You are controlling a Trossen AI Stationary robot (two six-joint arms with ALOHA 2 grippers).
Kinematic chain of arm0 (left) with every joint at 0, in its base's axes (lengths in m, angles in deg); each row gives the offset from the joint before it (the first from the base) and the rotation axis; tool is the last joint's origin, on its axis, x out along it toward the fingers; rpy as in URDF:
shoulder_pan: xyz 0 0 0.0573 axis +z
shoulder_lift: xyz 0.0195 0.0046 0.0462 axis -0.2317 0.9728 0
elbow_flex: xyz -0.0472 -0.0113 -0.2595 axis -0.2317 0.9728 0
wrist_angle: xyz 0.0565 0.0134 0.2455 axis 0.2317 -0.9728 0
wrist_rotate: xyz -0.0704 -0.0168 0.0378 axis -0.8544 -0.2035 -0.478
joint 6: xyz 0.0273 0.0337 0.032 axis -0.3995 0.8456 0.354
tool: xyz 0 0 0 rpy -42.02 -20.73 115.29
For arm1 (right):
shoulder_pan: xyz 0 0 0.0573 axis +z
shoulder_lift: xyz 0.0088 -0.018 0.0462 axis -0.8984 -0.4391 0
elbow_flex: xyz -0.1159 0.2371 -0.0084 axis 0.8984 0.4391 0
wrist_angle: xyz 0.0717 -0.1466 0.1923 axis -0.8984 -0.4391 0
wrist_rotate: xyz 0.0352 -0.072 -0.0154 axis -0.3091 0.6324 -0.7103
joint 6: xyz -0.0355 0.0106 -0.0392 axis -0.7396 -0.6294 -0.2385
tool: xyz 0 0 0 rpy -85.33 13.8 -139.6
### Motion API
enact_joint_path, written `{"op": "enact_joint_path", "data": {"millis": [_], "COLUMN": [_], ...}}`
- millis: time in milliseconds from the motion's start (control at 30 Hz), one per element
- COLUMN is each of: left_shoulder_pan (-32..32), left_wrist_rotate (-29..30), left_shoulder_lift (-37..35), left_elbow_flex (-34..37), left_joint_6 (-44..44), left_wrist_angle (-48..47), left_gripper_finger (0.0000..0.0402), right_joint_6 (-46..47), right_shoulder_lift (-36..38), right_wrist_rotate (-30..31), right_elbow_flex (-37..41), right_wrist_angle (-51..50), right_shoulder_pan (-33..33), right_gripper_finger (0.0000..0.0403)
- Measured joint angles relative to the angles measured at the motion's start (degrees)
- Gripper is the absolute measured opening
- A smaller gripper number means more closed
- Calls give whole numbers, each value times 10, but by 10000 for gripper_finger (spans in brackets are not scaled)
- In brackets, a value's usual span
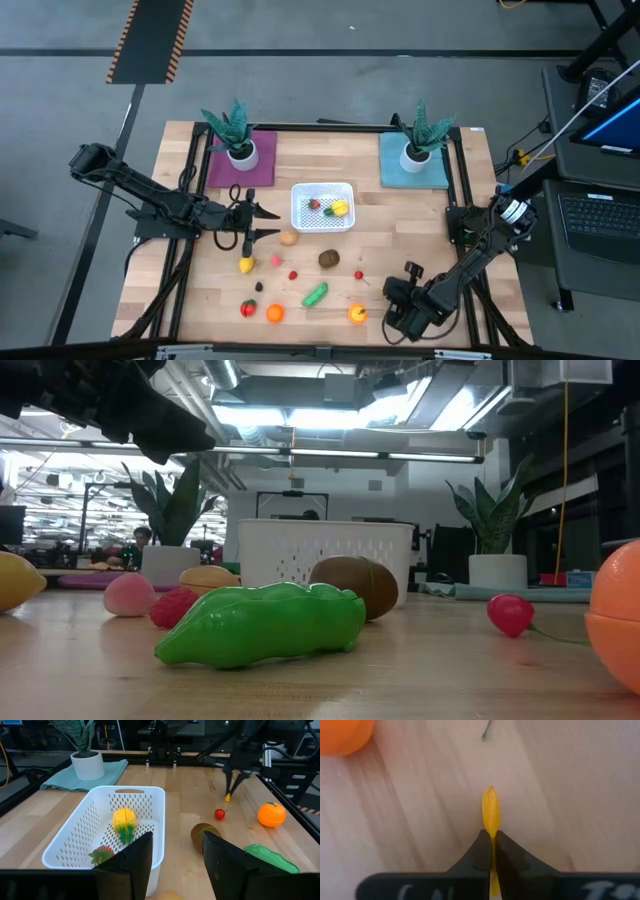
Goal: Pick and placing Produce into tupperware
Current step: Put the yellow corn into the white bin
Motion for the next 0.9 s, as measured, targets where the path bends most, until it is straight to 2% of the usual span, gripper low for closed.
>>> {"op": "enact_joint_path", "data": {"millis": [200, 333, 433, 567, 733, 900], "left_shoulder_pan": [0, 0, 0, 0, 0, 3], "left_wrist_rotate": [0, 0, 0, 0, 0, 0], "left_shoulder_lift": [0, 0, 0, 0, 0, 0], "left_elbow_flex": [0, 0, 0, 0, 0, 0], "left_joint_6": [-1, 0, 0, 1, 1, 1], "left_wrist_angle": [0, 0, 0, 0, 0, 2], "left_gripper_finger": [157, 160, 164, 166, 158, 153], "right_joint_6": [-15, -40, -64, -112, -218, -425], "right_shoulder_lift": [58, 123, 178, 260, 348, 411], "right_wrist_rotate": [86, 163, 211, 236, 250, 249], "right_elbow_flex": [1, 20, 54, 121, 241, 350], "right_wrist_angle": [-19, -9, 6, 57, 222, 461], "right_shoulder_pan": [-12, -15, -14, -22, -41, -68], "right_gripper_finger": [11, 10, 10, 9, 9, 9]}}
